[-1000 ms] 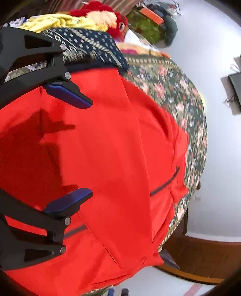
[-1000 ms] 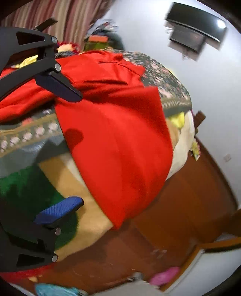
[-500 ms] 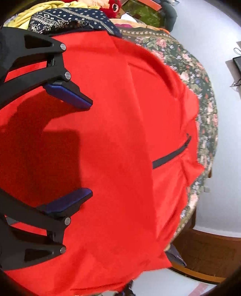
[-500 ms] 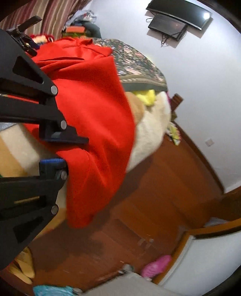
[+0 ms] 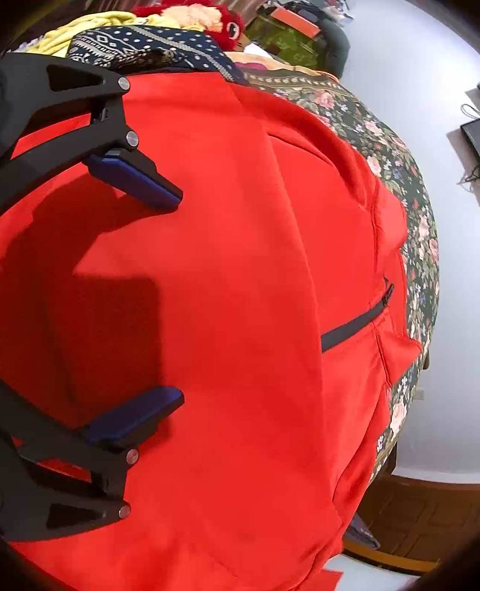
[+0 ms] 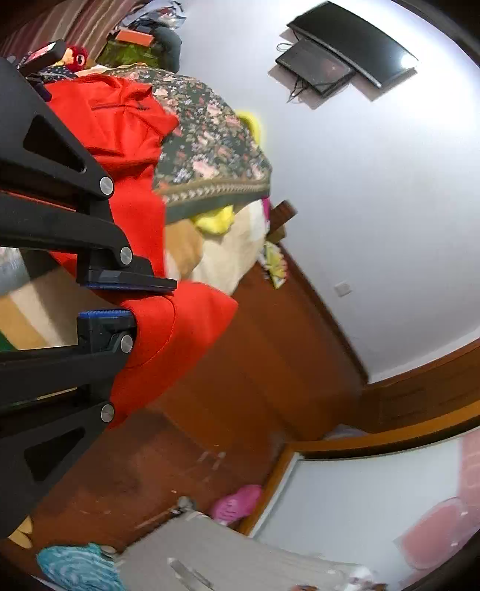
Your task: Fold large clothes
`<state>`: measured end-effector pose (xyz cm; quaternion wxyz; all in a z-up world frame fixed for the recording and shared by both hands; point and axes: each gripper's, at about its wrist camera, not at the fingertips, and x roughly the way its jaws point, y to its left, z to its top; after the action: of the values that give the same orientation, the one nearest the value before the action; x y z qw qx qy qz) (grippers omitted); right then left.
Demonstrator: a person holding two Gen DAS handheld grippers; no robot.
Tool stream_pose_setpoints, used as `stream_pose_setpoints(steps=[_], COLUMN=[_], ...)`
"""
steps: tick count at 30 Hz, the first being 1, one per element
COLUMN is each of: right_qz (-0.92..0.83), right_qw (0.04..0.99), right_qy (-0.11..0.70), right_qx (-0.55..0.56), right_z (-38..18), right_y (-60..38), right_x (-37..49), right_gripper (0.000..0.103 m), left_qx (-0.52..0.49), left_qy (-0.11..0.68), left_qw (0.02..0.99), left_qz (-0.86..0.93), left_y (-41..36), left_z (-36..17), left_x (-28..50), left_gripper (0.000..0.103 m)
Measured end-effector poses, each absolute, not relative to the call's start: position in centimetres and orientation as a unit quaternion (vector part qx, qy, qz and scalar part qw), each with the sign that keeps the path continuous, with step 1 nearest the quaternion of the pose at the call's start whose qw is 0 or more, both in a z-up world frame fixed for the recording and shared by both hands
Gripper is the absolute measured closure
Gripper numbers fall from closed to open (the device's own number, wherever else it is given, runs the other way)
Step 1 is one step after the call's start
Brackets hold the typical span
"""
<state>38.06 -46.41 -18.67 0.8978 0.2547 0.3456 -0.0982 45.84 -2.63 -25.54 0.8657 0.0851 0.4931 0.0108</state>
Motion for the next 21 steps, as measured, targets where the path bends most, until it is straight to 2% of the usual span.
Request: stream_pose_setpoints(steps=[7, 11, 16, 21], right_qz=[-0.034, 0.031, 0.105, 0.145], right_qw=[0.944, 0.953, 0.946, 0.918], right_qy=[0.287, 0.277, 0.297, 0.369], right_qx=[0.16, 0.12, 0.08, 0.034], right_z=[-10.2, -6.9, -7.0, -12.0], right_y=[-38.6, -31.9, -23.5, -15.8], right_x=[37.4, 37.8, 37.0, 36.9], right_gripper=[0.098, 0.098, 0.098, 0.098], left_qx=[0.074, 0.082, 0.082, 0.055], left_qy=[0.531, 0.512, 0.491, 0.484], left_qw=[0.844, 0.855, 0.867, 0.873], left_qz=[-0.02, -0.028, -0.031, -0.03], left_y=[-1.6, -0.8, 1.1, 3.9], left_z=[-24.9, -23.6, -21.9, -20.8], left_x=[44.5, 42.1, 39.0, 36.4], left_gripper=[0.005, 0.005, 0.005, 0.005])
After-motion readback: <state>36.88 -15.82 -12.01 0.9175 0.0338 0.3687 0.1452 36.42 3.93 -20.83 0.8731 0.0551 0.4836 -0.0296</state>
